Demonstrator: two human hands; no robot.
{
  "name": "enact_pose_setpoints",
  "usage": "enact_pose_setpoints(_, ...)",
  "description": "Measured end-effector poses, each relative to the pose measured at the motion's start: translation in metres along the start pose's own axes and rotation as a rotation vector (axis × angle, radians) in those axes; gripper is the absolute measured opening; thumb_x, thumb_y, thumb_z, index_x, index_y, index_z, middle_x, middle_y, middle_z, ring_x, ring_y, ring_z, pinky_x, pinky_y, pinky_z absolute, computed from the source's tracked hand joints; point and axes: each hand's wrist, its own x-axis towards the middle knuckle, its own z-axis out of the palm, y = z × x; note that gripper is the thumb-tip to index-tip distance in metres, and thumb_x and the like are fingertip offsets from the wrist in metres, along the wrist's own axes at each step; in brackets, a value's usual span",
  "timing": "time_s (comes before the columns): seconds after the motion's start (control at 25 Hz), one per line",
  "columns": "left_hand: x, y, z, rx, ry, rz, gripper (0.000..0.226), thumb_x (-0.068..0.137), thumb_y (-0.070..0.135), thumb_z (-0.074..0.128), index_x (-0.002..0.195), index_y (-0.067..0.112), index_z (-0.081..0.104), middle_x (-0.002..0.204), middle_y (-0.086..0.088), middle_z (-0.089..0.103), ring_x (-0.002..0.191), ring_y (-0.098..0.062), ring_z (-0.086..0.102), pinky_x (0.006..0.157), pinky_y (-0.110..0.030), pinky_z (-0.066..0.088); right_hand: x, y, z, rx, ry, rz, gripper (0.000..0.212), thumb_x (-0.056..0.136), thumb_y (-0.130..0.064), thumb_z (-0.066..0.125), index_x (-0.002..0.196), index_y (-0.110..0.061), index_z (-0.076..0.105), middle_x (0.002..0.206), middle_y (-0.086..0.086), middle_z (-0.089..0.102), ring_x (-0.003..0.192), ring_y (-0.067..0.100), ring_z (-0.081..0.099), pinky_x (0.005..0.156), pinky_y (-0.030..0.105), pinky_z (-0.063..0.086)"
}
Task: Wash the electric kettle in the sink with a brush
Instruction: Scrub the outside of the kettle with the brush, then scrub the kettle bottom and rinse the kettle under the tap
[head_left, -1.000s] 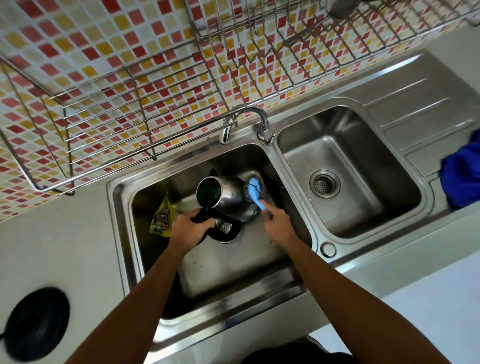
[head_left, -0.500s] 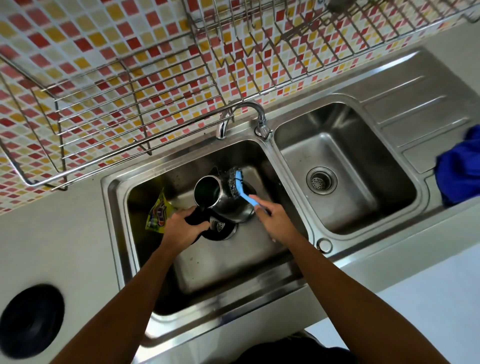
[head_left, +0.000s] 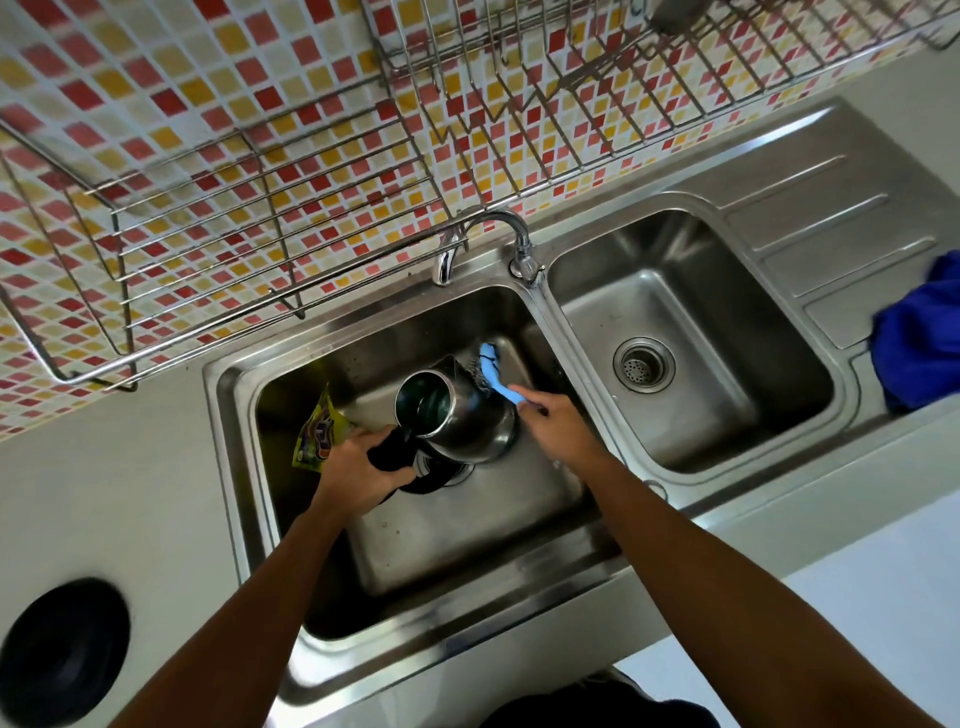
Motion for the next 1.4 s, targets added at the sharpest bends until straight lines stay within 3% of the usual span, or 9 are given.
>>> enact_pose_setpoints(0.12, 0.0, -0.003, 0.0, 0.03, 0.001, 0.017, 0.085, 0.05, 0.06, 0.069, 0.125, 0.022, 0.068, 0.109, 0.002, 0.062, 0.105, -0.021, 0.062, 0.094, -0.043, 0.053, -0.005, -0.006, -0.001, 0.144, -0.134, -0.05, 0.035, 0.099, -0.02, 0.053, 0.131, -0.03, 0.061, 0.06, -0.001, 0.044, 0.049, 0.013, 0.035, 0.036, 0.02, 0.029)
enact_pose_setpoints(0.32, 0.0, -0.006, -0.001, 0.246, -0.067, 0.197, 0.078, 0.057, 0.07, 0.069, 0.124, 0.031, 0.066, 0.106, 0.002, 0.066, 0.097, -0.019, 0.064, 0.086, -0.04, 0.055, 0.011, 0.007, -0.001, 0.11, 0.057, 0.257, 0.033, 0.099, -0.014, 0.051, 0.129, -0.013, 0.064, 0.047, -0.007, 0.049, 0.029, -0.001, 0.04, 0.03, 0.014, 0.03)
enact_pose_setpoints(0.52, -0.002, -0.005, -0.004, 0.25, -0.053, 0.229, 0.08, 0.054, 0.069, 0.066, 0.123, 0.029, 0.068, 0.109, -0.001, 0.066, 0.099, -0.022, 0.064, 0.089, -0.04, 0.054, 0.007, 0.015, 0.01, 0.239, -0.044, 0.166, 0.033, 0.099, -0.017, 0.05, 0.129, -0.026, 0.063, 0.067, 0.013, 0.054, 0.047, 0.019, 0.044, 0.03, 0.016, 0.028)
enact_pose_setpoints(0.64, 0.0, -0.004, -0.002, 0.25, -0.041, 0.244, 0.075, 0.054, 0.067, 0.07, 0.123, 0.036, 0.067, 0.105, 0.003, 0.065, 0.1, -0.021, 0.064, 0.088, -0.038, 0.054, 0.0, 0.039, 0.007, 0.013, 0.065, 0.261, 0.033, 0.1, -0.008, 0.046, 0.129, -0.009, 0.062, 0.063, -0.005, 0.045, 0.04, -0.002, 0.043, 0.035, 0.008, 0.034)
enact_pose_setpoints(0.76, 0.0, 0.006, 0.001, 0.288, -0.022, 0.248, 0.073, 0.055, 0.068, 0.068, 0.122, 0.04, 0.064, 0.103, 0.004, 0.063, 0.099, -0.021, 0.062, 0.086, -0.037, 0.052, -0.009, 0.055, 0.001, -0.137, 0.032, 0.284, 0.038, 0.1, -0.012, 0.043, 0.134, -0.015, 0.059, 0.07, -0.002, 0.054, 0.052, 0.004, 0.043, 0.038, 0.008, 0.036)
enact_pose_setpoints(0.96, -0.009, 0.019, 0.011, 0.318, 0.007, 0.178, 0.069, 0.059, 0.063, 0.069, 0.123, 0.036, 0.063, 0.103, 0.001, 0.059, 0.096, -0.023, 0.06, 0.08, -0.031, 0.047, -0.021, 0.052, 0.009, -0.401, 0.057, 0.148, 0.055, 0.097, -0.013, 0.046, 0.15, -0.021, 0.035, 0.13, 0.016, 0.06, 0.112, 0.034, 0.06, 0.096, 0.037, 0.047)
enact_pose_setpoints(1.16, -0.011, 0.035, 0.008, 0.329, -0.016, 0.21, 0.067, 0.061, 0.069, 0.067, 0.117, 0.032, 0.065, 0.102, -0.002, 0.061, 0.096, -0.024, 0.062, 0.086, -0.035, 0.052, -0.018, 0.062, 0.014, -0.484, -0.096, 0.242, 0.075, 0.088, 0.002, 0.049, 0.155, -0.016, 0.022, 0.137, 0.019, 0.054, 0.122, 0.035, 0.055, 0.101, 0.034, 0.045)
enact_pose_setpoints(1.28, -0.009, 0.033, 0.004, 0.138, 0.043, 0.15, 0.058, 0.077, 0.066, 0.066, 0.12, 0.027, 0.068, 0.111, 0.0, 0.062, 0.1, -0.02, 0.061, 0.094, -0.035, 0.049, -0.015, 0.057, 0.016, -0.627, -0.106, 0.276, 0.076, 0.086, -0.006, 0.055, 0.154, -0.019, 0.023, 0.143, 0.019, 0.045, 0.13, 0.036, 0.046, 0.106, 0.045, 0.042)
enact_pose_setpoints(1.4, -0.012, 0.01, 0.0, -0.358, 0.154, -0.005, 0.042, 0.098, 0.046, 0.056, 0.121, 0.015, 0.07, 0.117, -0.004, 0.067, 0.105, -0.016, 0.062, 0.093, -0.028, 0.047, -0.03, 0.025, 0.03, -0.753, 0.111, 0.003, 0.068, 0.084, -0.015, 0.065, 0.145, -0.025, 0.037, 0.141, 0.013, 0.039, 0.132, 0.033, 0.038, 0.105, 0.051, 0.039)
